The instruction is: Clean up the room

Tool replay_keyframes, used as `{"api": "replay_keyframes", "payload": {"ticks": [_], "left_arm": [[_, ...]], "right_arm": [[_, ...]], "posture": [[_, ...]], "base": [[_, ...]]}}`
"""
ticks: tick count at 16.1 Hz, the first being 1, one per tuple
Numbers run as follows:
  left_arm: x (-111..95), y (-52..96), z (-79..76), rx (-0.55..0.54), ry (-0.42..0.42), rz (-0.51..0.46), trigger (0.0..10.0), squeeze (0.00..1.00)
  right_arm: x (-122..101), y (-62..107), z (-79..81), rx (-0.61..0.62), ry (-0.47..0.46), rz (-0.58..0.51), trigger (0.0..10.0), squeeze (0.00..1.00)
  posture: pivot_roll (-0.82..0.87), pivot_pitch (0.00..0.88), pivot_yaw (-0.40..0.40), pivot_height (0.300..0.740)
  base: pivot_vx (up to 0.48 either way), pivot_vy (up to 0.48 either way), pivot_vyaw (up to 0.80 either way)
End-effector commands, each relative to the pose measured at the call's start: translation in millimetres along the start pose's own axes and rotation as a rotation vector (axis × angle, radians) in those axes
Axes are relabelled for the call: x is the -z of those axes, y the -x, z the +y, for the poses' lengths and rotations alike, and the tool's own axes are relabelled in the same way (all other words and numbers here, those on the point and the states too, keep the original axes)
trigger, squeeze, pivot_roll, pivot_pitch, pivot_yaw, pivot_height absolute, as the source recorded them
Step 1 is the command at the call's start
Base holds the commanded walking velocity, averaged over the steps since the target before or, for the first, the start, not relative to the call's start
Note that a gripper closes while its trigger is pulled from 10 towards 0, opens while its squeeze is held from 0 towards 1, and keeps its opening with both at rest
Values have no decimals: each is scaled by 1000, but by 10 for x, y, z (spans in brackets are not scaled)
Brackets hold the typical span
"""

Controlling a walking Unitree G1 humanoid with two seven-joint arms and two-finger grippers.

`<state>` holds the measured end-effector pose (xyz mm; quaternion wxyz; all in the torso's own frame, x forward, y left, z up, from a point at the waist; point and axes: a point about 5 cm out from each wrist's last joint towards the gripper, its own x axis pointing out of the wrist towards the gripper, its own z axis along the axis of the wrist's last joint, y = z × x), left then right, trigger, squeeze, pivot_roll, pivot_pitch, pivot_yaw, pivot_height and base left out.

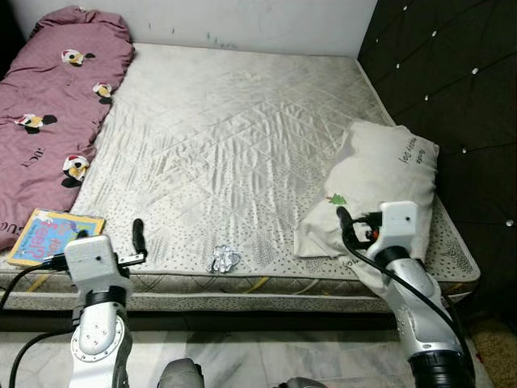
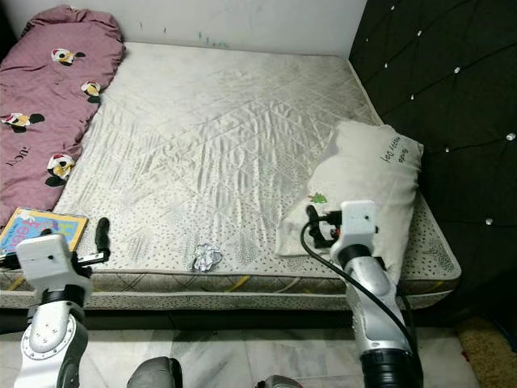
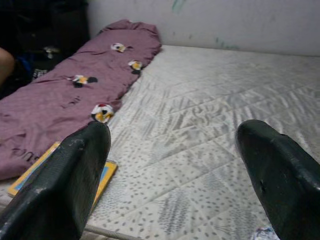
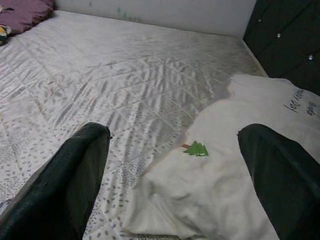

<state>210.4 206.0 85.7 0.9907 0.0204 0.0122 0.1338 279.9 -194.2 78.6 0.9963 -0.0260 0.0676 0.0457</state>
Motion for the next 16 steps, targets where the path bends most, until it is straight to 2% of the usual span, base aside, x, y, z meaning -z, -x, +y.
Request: {"api": "replay_keyframes", "payload": {"ticks": [1,8,16], "left_arm": [[-52,1,-13,13,10,-21,10000,0],[-53,14,-45,26,23,-21,10000,0],[-68,14,-67,34,36,-25,10000,0]], "right_arm": [[-73,-24,14,-15,6,-15,10000,0],[-101,-69,35,-29,12,-10,10000,0],[-129,-104,59,-44,22,-13,10000,0]], "posture": [[24,52,-83,740],[23,52,-92,740],[18,72,-98,740]], "base": [[0,0,0],[0,0,0],[309,0,0]]}}
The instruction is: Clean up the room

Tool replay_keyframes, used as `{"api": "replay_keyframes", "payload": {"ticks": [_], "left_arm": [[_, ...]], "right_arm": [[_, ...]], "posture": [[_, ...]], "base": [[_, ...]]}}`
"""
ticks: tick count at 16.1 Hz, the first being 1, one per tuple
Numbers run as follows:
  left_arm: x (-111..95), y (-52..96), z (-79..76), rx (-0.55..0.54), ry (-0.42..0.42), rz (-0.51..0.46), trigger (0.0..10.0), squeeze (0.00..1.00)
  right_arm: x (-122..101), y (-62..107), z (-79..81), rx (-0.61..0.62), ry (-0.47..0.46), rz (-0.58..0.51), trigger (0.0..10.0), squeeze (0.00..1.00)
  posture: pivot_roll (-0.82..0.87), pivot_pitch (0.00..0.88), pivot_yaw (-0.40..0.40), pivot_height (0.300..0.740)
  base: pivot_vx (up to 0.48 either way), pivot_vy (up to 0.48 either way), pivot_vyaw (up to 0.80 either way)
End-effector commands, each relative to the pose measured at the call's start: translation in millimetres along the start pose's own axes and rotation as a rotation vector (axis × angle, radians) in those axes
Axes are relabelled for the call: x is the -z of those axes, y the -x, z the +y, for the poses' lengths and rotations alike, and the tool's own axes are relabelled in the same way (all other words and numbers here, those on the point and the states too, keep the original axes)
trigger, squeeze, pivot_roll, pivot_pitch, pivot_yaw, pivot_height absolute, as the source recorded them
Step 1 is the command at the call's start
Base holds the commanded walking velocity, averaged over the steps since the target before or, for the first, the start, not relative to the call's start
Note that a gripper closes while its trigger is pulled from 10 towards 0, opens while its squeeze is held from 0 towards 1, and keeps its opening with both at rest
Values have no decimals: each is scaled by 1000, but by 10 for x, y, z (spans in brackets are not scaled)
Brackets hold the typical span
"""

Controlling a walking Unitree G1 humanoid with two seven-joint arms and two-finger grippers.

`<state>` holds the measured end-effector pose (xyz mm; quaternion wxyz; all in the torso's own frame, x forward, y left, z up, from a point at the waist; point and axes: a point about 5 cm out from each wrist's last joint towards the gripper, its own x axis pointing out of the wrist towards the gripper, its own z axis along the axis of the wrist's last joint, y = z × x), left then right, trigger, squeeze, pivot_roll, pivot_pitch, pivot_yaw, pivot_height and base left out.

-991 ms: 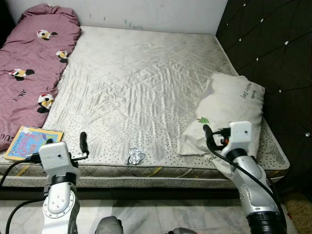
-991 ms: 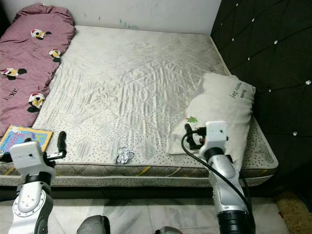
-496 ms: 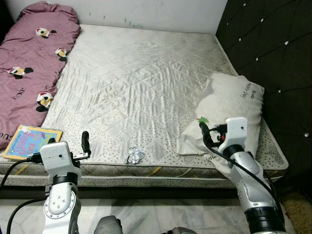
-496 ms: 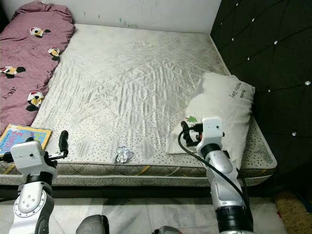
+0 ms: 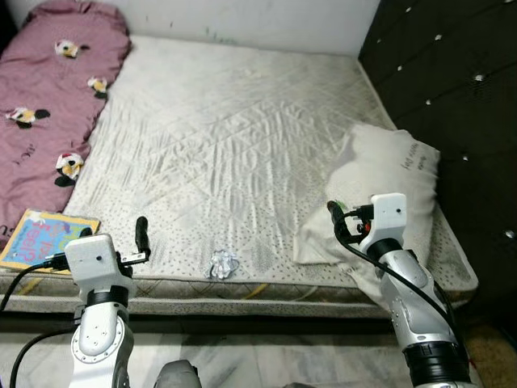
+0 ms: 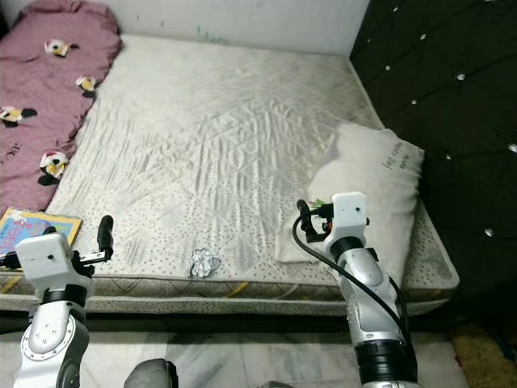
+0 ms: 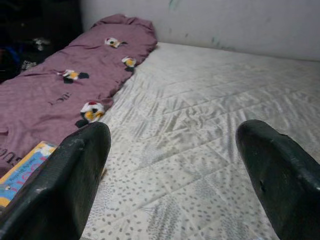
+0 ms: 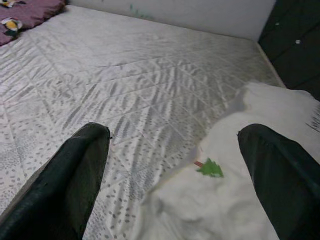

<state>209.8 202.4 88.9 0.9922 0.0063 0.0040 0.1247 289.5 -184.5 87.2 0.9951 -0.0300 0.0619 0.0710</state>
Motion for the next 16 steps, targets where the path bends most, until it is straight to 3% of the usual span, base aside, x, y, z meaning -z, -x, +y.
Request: {"api": "replay_keyframes", "payload": {"ticks": [1,9,12,16], "left_arm": [[-35,-3,-39,17,8,-12,10000,0],[-19,-2,-55,8,14,3,10000,0],[20,-12,-29,-28,17,33,10000,0],[21,-14,-56,-7,50,36,10000,0]], "right_arm": [[-27,-16,-24,5,12,-1,10000,0],[-32,-32,-31,-4,24,4,10000,0],[-34,-38,-32,-6,27,6,10000,0],[-36,-45,-31,-8,30,5,10000,0]], "posture": [[18,72,-98,740],[11,87,-105,740],[11,89,-107,740],[10,91,-108,740]], "base": [[330,0,0],[320,0,0],[0,0,0],[0,459,0]]}}
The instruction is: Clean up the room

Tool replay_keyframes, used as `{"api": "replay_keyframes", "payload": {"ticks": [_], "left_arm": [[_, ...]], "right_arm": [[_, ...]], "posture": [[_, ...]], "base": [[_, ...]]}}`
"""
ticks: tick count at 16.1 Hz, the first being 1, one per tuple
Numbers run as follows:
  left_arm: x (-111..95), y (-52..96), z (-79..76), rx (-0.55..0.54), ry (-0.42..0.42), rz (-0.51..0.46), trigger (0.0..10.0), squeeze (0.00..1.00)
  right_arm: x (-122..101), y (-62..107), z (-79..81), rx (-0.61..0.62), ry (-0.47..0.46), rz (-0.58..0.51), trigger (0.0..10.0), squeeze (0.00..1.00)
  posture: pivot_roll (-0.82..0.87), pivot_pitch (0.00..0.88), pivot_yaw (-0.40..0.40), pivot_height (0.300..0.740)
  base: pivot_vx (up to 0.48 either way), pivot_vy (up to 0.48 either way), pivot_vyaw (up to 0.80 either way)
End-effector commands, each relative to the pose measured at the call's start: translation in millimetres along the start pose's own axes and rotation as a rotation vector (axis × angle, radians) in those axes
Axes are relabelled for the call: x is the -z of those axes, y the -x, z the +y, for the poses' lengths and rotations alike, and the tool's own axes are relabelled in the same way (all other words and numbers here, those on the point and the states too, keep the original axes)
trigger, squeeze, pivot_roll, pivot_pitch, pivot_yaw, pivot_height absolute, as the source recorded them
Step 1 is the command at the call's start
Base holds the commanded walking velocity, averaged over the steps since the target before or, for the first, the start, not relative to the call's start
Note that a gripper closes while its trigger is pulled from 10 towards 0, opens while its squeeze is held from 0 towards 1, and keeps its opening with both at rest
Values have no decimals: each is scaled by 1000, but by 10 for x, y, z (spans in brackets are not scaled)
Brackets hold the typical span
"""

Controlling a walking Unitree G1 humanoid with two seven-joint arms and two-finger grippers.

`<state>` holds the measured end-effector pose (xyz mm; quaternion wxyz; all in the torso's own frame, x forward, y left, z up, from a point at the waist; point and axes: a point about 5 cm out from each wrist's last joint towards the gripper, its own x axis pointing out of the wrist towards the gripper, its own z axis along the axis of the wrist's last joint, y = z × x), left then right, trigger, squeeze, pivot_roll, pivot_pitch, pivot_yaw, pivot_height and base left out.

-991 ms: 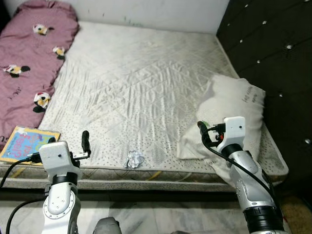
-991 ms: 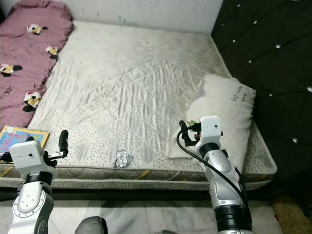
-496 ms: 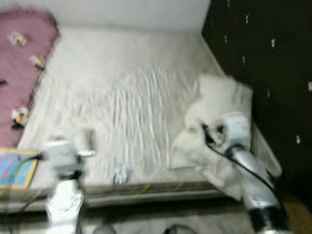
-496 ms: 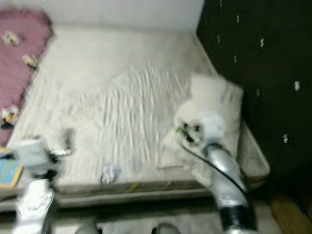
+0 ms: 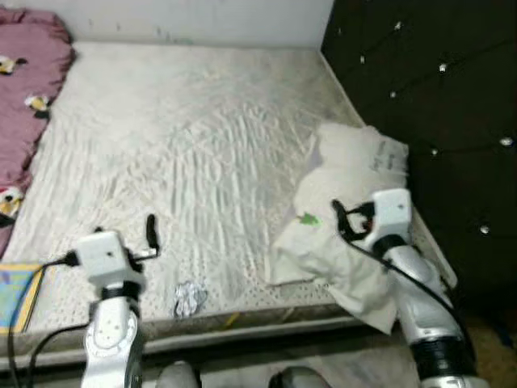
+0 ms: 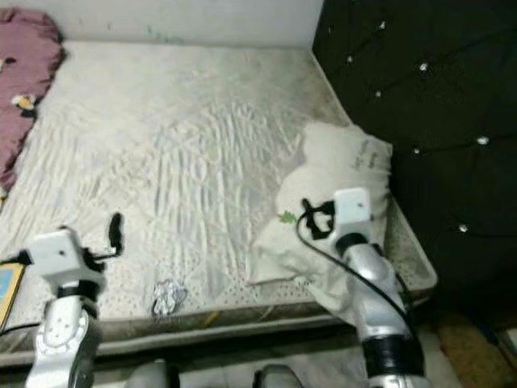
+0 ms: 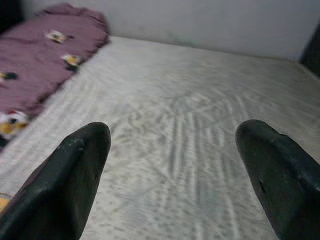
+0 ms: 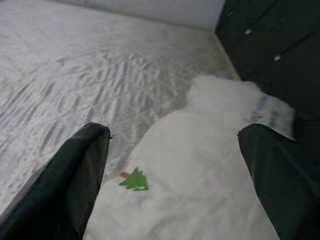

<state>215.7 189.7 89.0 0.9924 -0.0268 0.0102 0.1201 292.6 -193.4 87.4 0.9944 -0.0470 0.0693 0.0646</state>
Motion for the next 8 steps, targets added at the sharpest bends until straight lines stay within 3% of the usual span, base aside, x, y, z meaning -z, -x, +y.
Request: {"api": "replay_keyframes", "payload": {"ticks": [1,8], "left_arm": [[19,13,85,-19,-12,15,10000,0],[14,17,85,-18,-2,15,10000,0]], "right_arm": [[-37,-27,62,-22,-2,-12,10000,0],[-36,-37,71,-35,-9,-14,10000,0]], "posture": [[10,91,-108,740],[13,83,-110,740]], "base": [[0,480,0],[0,480,0]]}}
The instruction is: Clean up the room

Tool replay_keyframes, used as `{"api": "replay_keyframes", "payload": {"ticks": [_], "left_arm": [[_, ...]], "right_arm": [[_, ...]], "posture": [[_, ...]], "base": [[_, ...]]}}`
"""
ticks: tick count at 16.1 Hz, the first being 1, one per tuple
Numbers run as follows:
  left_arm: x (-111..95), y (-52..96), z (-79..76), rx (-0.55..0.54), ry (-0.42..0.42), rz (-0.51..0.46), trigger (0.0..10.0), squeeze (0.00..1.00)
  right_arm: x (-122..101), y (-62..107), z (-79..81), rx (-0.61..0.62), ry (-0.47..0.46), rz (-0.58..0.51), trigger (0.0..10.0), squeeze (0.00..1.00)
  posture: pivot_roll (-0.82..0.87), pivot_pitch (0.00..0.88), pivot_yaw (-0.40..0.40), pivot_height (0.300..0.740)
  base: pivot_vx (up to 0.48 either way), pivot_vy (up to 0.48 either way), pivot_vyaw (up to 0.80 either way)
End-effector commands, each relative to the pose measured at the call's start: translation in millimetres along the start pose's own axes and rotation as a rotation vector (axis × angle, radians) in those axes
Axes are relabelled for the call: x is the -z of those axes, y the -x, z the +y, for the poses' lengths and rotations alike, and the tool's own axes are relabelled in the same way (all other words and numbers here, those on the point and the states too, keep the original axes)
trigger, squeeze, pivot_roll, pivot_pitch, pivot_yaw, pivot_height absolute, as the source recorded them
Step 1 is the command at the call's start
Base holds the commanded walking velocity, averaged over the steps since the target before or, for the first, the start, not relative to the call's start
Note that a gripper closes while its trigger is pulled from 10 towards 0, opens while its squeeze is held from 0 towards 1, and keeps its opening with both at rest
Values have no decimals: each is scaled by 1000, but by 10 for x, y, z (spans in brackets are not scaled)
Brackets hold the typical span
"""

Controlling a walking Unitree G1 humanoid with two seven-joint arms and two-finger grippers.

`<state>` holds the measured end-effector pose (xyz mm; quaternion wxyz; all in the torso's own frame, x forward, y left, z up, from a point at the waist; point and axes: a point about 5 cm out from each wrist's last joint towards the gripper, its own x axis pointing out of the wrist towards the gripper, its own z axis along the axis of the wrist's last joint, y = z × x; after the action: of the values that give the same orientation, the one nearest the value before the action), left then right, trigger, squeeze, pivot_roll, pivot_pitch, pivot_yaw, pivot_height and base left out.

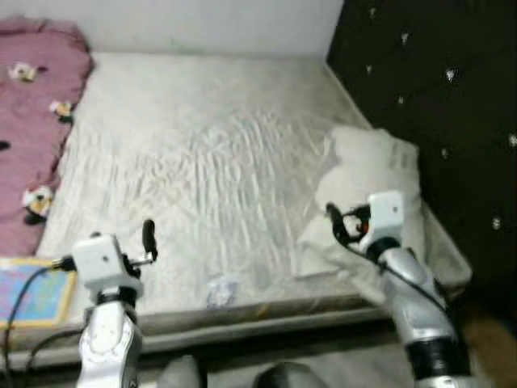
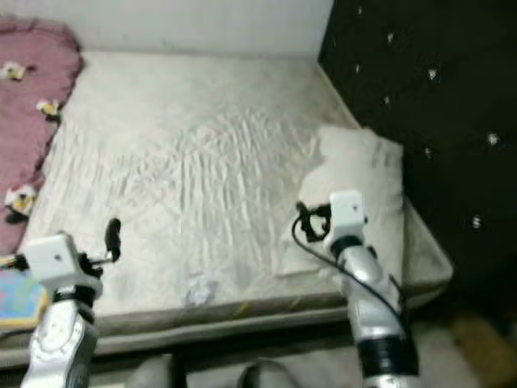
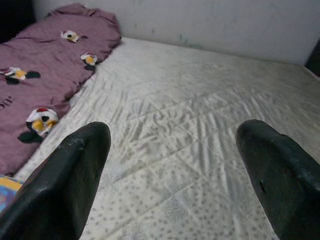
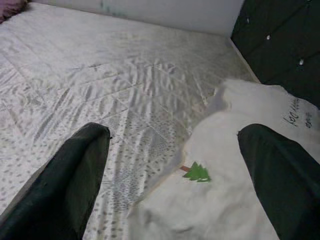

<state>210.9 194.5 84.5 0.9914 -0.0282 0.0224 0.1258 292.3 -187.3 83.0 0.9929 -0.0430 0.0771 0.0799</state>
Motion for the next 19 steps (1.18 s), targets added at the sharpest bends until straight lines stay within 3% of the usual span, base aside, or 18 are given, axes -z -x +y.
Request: {"api": "replay_keyframes", "payload": {"ticks": [1,5,7,8,9,10,12,15,19], "left_arm": [[-28,-16,27,-9,-3,-8,10000,0],[-38,-4,55,-40,-30,-16,10000,0],[-52,30,127,-101,-130,1,10000,0],[-37,65,157,-108,-128,23,10000,0],[-8,148,166,-34,-46,42,10000,0],[13,199,168,-2,-21,38,10000,0],[56,218,178,-52,-99,44,10000,0],[-44,134,113,-24,-103,-27,10000,0],[-54,120,120,-37,-62,-3,10000,0]], "right_arm": [[-74,-29,9,-5,-2,-26,10000,0],[-71,-40,29,-17,-6,-26,10000,0],[-69,-53,29,-10,-18,-26,10000,0],[-73,-52,47,-23,-23,-33,10000,0],[-72,-42,62,-29,-35,-34,10000,0],[-67,-26,73,-33,-39,-33,10000,0],[-44,-6,84,-36,-40,-27,10000,0],[-45,-26,82,-44,-53,-26,10000,0],[-47,-32,99,-52,-59,-25,10000,0]], "posture": [[13,83,-110,740],[16,77,-110,740],[19,73,-100,740],[17,70,-90,740],[16,66,-82,740],[16,62,-81,740],[16,61,-82,740],[14,61,-88,740],[14,72,-85,721]], "base": [[0,480,0],[0,457,0],[0,0,0],[0,0,0],[0,0,0],[0,0,0],[0,0,0],[0,0,0],[0,0,0]]}}
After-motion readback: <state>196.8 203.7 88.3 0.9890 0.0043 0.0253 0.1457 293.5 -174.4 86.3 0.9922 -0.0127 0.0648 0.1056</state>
